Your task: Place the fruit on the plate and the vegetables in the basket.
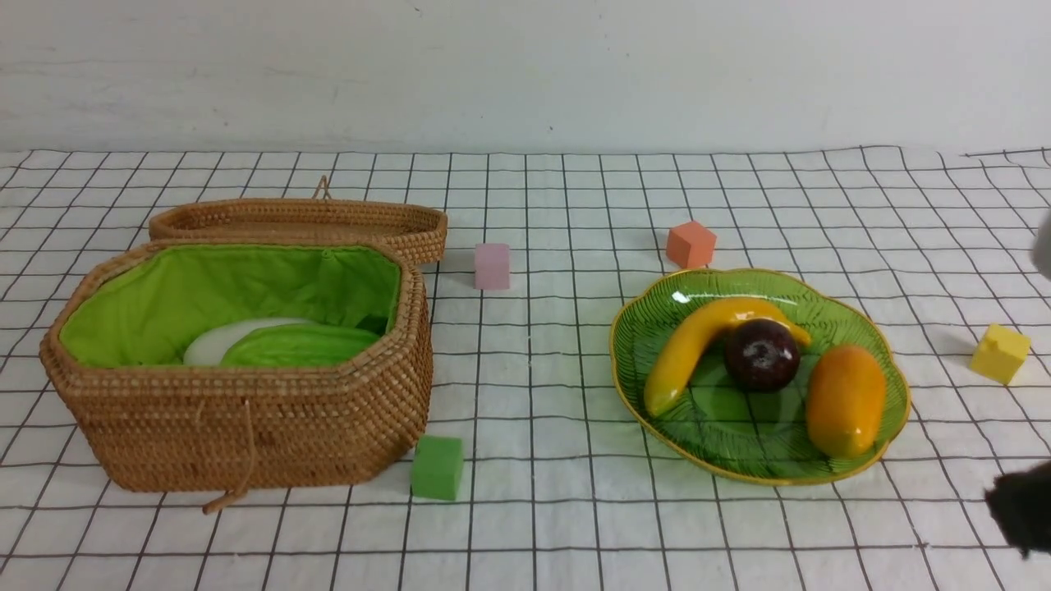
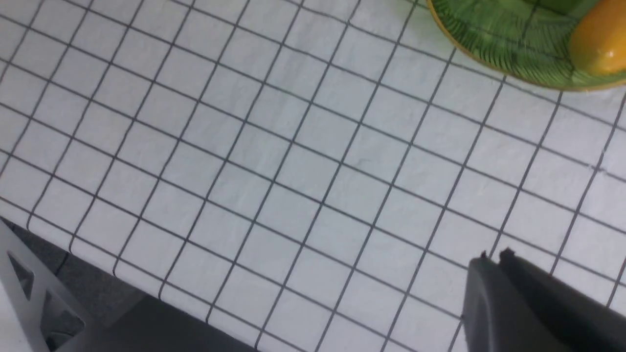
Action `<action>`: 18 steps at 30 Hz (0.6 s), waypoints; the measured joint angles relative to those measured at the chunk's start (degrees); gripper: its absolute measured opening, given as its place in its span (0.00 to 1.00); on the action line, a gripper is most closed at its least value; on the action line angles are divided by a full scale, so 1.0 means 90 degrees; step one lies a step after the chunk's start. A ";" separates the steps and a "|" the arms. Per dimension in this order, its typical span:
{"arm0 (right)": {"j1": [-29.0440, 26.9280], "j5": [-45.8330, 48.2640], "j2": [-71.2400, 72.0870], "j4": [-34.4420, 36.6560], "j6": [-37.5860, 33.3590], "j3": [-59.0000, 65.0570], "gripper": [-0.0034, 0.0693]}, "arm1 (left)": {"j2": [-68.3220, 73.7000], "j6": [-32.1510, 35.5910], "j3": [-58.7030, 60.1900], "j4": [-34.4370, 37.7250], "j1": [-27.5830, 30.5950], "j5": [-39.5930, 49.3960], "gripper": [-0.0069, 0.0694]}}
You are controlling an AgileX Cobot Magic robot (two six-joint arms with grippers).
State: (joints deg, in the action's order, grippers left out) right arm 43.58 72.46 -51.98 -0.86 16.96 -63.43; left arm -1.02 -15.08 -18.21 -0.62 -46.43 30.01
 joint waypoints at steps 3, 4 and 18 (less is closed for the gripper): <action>0.0000 0.0000 0.0366 0.0000 0.0004 0.0259 0.11 | 0.0000 0.0000 0.0000 -0.0001 0.0000 -0.0008 0.09; 0.0000 0.0000 0.0458 0.0000 0.0004 0.0294 0.11 | 0.0000 0.0000 0.0000 0.0007 0.0000 -0.0008 0.09; -0.1186 -0.0033 0.1559 -0.1155 -0.1304 0.0520 0.13 | 0.0000 0.0000 0.0000 0.0017 0.0000 -0.0013 0.10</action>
State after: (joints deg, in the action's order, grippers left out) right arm 32.90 72.17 -37.94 -11.25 5.23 -58.75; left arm -1.02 -15.08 -18.21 -0.47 -46.43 29.90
